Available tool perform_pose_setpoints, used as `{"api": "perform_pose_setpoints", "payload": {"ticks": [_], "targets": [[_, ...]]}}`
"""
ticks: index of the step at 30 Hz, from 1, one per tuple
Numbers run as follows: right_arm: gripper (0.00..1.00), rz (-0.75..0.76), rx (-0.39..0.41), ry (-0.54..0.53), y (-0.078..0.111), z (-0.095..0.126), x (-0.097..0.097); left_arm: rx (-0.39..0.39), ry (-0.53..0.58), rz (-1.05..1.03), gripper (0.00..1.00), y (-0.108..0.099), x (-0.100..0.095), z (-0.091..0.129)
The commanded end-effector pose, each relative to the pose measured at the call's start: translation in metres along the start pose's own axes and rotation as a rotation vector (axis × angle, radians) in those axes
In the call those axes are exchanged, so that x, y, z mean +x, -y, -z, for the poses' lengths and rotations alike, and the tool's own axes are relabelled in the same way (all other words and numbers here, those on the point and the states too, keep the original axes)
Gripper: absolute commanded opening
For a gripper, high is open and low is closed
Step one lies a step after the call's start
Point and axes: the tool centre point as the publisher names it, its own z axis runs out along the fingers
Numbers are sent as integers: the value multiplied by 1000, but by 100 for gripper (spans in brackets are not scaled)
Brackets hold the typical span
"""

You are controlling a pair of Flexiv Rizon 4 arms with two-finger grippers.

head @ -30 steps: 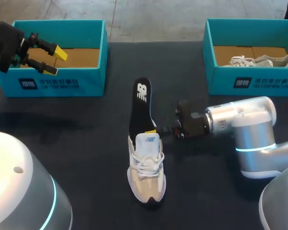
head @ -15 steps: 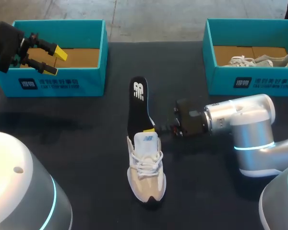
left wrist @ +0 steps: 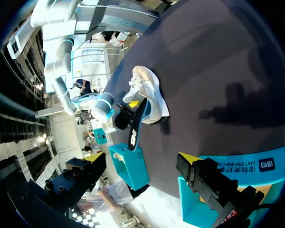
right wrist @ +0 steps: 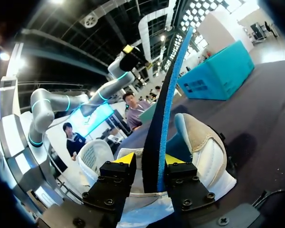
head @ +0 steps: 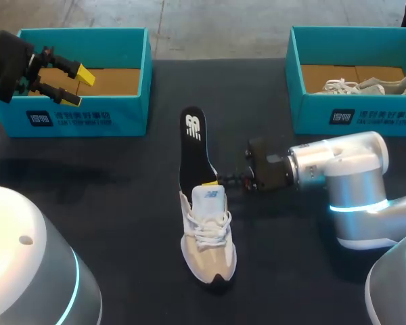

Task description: Take the shoe out of the shoebox, open the shoe tongue, remove and reinsert the insole, then place the shoe into the shoebox

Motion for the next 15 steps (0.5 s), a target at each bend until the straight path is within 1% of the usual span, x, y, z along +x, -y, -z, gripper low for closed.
{"api": "perform_pose_setpoints", "payload": {"ticks": [1,5,10,15], "targets": [[35,2,4,12,-1,-2,0,-1,-2,-1,100,1,0,0],[33,8,2,16,-4,-2,-1,-1,-2,-1,100,1,0,0],[31,15,3,17,-8,-3,-1,-1,-2,-1,100,1,0,0],[36,19,2,21,-9,-3,-1,-1,-2,-1,100,1,0,0]]}}
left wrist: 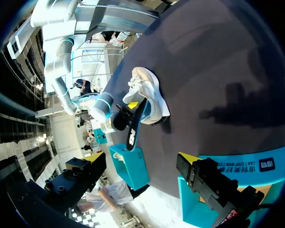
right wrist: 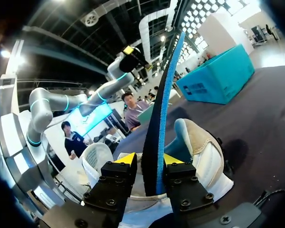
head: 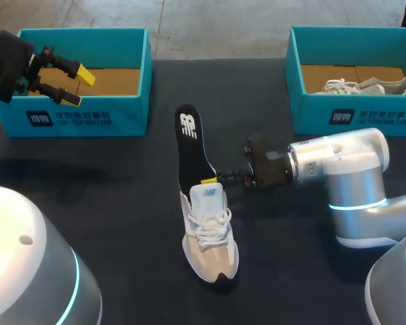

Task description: Take the shoe out of the shoebox, open the shoe tongue, remove and reinsert the insole, then place the shoe into the shoebox

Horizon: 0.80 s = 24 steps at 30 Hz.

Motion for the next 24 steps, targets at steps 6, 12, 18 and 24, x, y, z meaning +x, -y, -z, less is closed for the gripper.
{"api": "perform_pose_setpoints", "payload": {"ticks": [6,12,18,24], "targets": [[42,21,-9,24,-5,0,1,-1,-2,-1,100,1,0,0],[36,35,-8,29,-8,1,2,-1,-2,-1,100,1,0,0],[36,40,5,24,-7,0,4,-1,-2,-1,100,1,0,0],[40,50,67,33,-16,1,8,-1,-2,-1,100,1,0,0]]}}
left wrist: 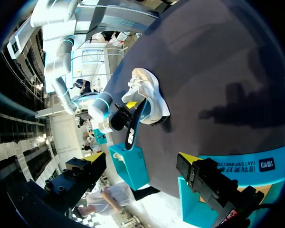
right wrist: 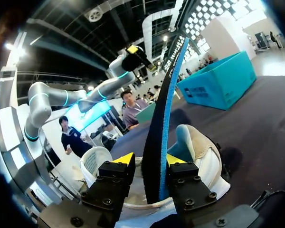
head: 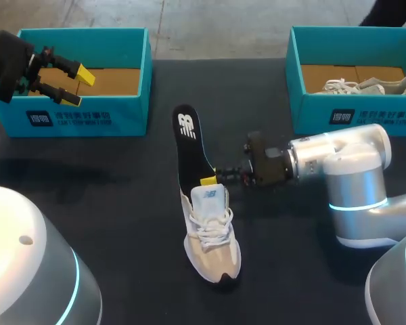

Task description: Take the shoe out of the shoebox, open the shoe tongue, remove and reinsert the insole, then place the shoe into the shoebox

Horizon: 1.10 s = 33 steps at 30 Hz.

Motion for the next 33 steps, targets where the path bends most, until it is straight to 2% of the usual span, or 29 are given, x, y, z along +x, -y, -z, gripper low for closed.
{"api": "perform_pose_setpoints", "payload": {"ticks": [1,9,27,33], "targets": [[40,-7,50,9,-9,1,3,-1,-2,-1,100,1,0,0],[40,-8,77,20,-12,2,5,-1,-2,-1,100,1,0,0],[37,29,127,37,-34,5,5,-1,-2,-1,100,1,0,0],[32,32,132,43,-37,6,3,-1,-2,-1,100,1,0,0]]}}
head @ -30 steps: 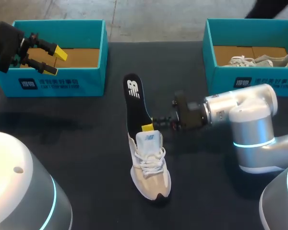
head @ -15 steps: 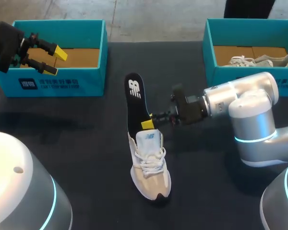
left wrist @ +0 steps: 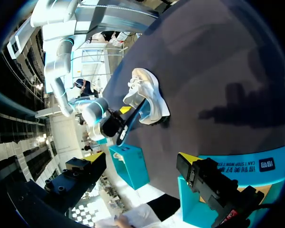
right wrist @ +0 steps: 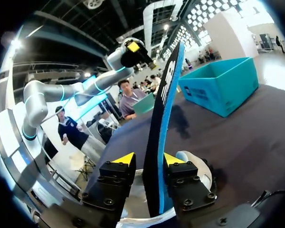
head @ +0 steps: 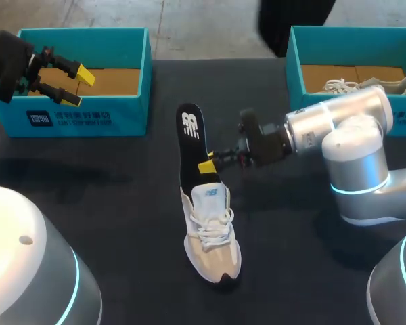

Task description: Take the shoe out of the shoebox, open the shoe tongue, remove and reinsert the insole, then place the shoe into the shoebox

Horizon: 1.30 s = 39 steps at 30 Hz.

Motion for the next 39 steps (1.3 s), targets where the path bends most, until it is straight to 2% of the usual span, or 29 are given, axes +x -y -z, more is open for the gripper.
{"api": "perform_pose_setpoints", "payload": {"ticks": [1,5,8,39], "targets": [[31,-4,11,3,-2,0,-1,-1,-2,-1,100,1,0,0],[18,-8,10,6,-1,-1,-1,-1,-2,-1,100,1,0,0],[0,-10,11,8,-1,-1,-1,-1,-2,-1,100,1,0,0],[0,-57,20,-35,23,-8,0,-1,-2,-1,100,1,0,0]]}}
